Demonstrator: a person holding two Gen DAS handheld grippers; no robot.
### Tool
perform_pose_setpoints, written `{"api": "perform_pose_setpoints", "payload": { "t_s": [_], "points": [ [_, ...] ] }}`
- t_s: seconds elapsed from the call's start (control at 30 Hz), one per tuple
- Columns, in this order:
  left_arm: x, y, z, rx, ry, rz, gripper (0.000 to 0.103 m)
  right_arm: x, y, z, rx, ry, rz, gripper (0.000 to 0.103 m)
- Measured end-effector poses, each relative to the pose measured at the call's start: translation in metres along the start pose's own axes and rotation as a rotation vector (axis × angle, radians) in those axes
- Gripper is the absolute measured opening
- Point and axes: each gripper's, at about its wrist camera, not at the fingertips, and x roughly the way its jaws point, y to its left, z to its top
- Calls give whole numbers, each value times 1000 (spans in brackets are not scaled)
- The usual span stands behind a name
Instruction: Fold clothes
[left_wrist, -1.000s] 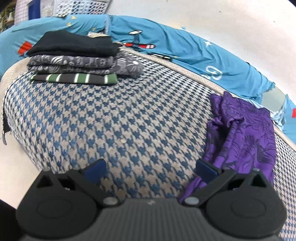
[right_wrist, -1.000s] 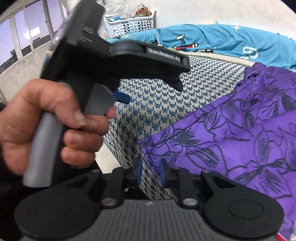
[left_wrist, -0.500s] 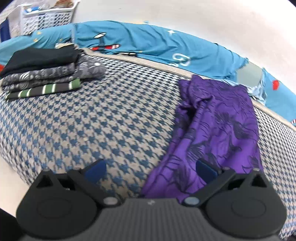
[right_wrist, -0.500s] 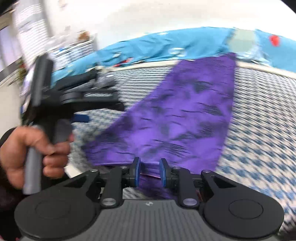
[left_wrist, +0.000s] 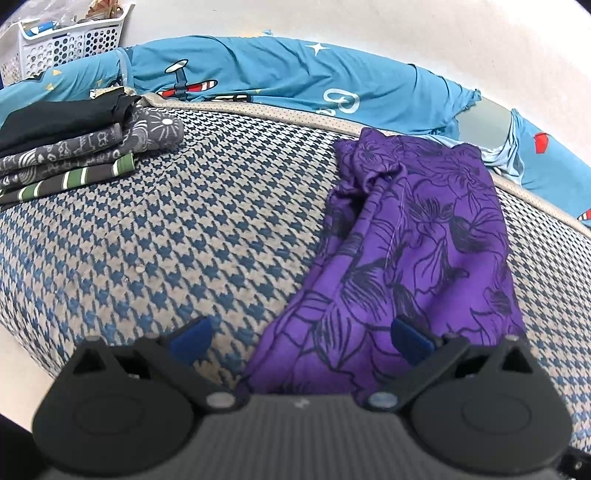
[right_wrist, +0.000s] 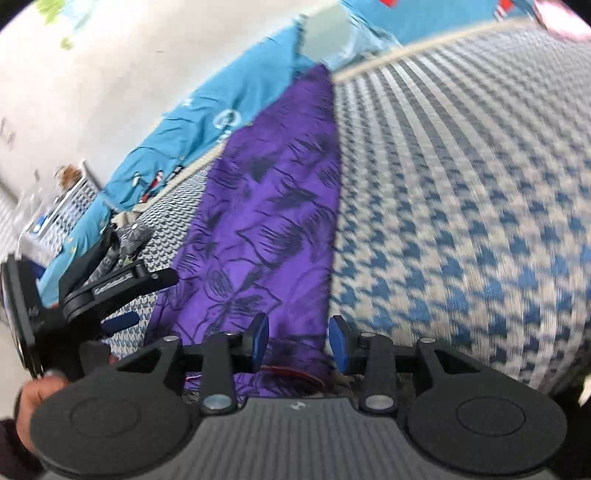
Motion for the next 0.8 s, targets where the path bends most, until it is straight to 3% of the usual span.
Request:
{"api": "perform_pose_setpoints", "payload": {
  "t_s": [0.23,0.27,0.3,0.33,0.53,0.67,0.8],
  "points": [
    [5,0,-2,1,24,-1,103,10,-10,-6,78,51,48,36],
    [5,-1,-2,5,24,0,103,12,-11,-6,80,56,49,31],
    [6,-1,-3,5,26,1,103,13,-10,-7,69,64,47,21],
    [6,0,-3,4,27,2,103,14,-8,-8,51,74,45,20],
    [7,1,-4,10,35,10,103,2,8,-20,-117,130,27,19],
    [7,-1,-5,12,37,11,103,-5,7,-33,-140,194,45,17],
    [5,-3,-6,19,34,8,103,-23,12,-25,-194,60,25,17]
  ]
}}
